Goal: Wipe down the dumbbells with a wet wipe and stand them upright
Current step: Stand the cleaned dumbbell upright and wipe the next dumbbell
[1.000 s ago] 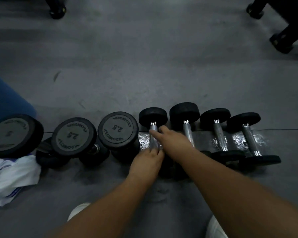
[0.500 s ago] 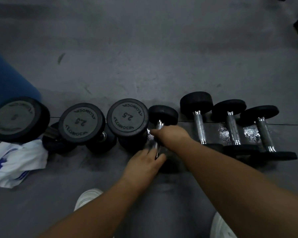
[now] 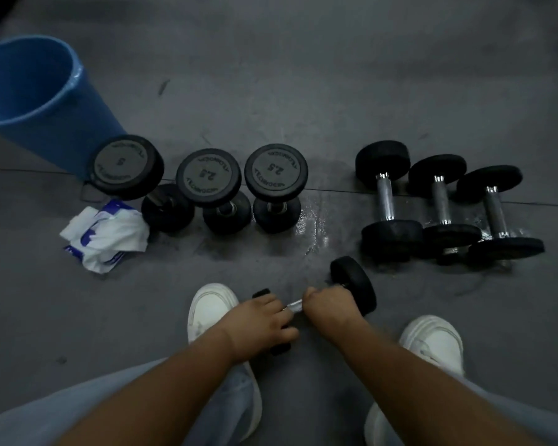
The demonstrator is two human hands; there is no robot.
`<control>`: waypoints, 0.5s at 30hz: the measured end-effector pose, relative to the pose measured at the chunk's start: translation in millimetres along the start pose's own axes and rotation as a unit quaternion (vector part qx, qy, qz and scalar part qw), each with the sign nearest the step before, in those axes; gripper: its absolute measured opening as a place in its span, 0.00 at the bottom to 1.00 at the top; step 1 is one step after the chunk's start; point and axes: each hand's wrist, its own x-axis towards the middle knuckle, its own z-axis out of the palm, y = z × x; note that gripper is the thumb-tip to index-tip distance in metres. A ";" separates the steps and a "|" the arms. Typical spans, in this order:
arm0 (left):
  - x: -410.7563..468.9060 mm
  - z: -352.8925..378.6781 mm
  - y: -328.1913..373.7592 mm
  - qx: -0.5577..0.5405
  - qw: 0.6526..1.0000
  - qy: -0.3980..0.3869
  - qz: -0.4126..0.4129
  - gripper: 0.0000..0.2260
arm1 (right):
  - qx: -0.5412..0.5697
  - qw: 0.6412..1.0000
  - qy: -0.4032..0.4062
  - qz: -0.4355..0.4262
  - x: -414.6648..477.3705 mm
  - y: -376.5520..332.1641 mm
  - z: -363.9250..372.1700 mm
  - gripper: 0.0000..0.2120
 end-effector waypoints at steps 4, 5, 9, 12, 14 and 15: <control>21.2 6.7 4.0 -0.008 0.997 0.046 0.060 0.07 | 0.030 0.997 -0.026 0.063 -28.7 5.5 18.0 0.14; 23.9 6.9 3.6 -0.006 0.996 0.054 0.064 0.07 | 0.042 0.996 -0.033 0.077 -33.0 5.2 22.2 0.14; 22.8 7.7 1.8 0.020 0.999 0.024 0.041 0.07 | 0.081 0.990 -0.038 0.111 -41.6 0.2 33.4 0.13; 20.2 9.8 14.9 0.007 0.996 -0.045 -0.083 0.20 | 0.083 0.988 -0.047 0.120 -43.8 -4.3 32.8 0.13; 24.1 2.2 26.8 -0.061 0.974 -0.065 -0.208 0.27 | 0.090 0.986 -0.038 0.136 -43.7 -5.1 31.4 0.13; 25.7 -1.1 30.8 -0.093 0.958 -0.072 -0.262 0.34 | 0.102 0.983 -0.033 0.146 -43.7 -4.7 31.3 0.14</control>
